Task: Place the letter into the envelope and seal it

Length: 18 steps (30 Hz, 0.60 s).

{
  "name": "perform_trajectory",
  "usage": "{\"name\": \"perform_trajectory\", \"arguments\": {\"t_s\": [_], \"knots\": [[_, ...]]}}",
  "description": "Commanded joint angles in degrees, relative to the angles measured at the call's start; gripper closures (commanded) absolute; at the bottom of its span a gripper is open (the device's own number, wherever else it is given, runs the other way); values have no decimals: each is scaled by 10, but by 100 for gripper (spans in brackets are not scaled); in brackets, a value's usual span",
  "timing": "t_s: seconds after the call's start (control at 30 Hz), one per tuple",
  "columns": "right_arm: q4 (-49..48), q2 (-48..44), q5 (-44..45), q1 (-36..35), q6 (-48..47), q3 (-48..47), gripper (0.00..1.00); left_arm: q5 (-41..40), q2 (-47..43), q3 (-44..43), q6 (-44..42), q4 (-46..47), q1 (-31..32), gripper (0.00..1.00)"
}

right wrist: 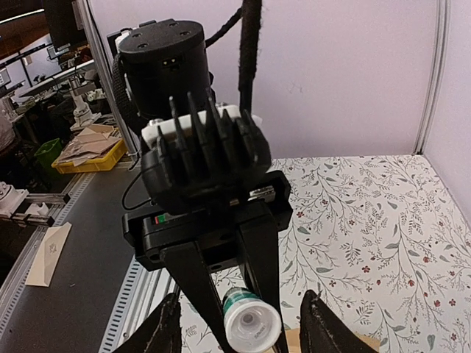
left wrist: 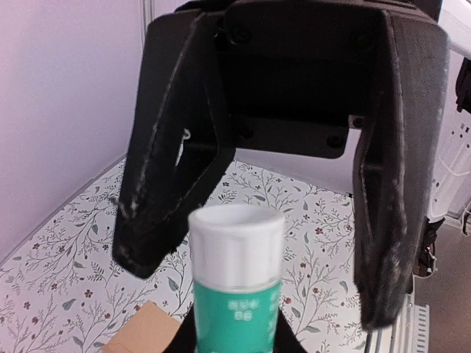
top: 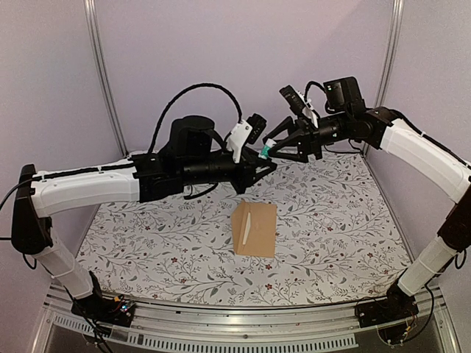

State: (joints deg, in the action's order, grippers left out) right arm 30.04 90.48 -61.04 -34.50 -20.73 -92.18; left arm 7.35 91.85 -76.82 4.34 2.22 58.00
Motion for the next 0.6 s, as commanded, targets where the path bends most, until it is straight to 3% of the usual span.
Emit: {"name": "perform_trajectory", "arguments": {"t_s": [0.0, 0.1, 0.27, 0.37, 0.43, 0.5, 0.57], "knots": [[-14, 12, -10, -1, 23, 7, 50, 13, -13, 3, 0, 37, -8, 86], [-14, 13, -11, -2, 22, 7, 62, 15, -9, -2, -2, 37, -9, 86], [-16, 13, -10, -3, 19, 6, 70, 20, 0, -11, -6, 33, -11, 86], [-22, 14, -4, -3, 26, 4, 82, 22, 7, -21, -7, 27, -12, 85], [-25, 13, 3, -2, 34, 2, 88, 20, 8, -24, -5, 22, -12, 79], [-28, 12, 6, 3, 45, 0, 89, 13, 7, -25, -2, 15, -12, 68], [-35, 11, 6, 13, 55, -3, 89, 7, 2, -24, 0, 5, -13, 65]]}}
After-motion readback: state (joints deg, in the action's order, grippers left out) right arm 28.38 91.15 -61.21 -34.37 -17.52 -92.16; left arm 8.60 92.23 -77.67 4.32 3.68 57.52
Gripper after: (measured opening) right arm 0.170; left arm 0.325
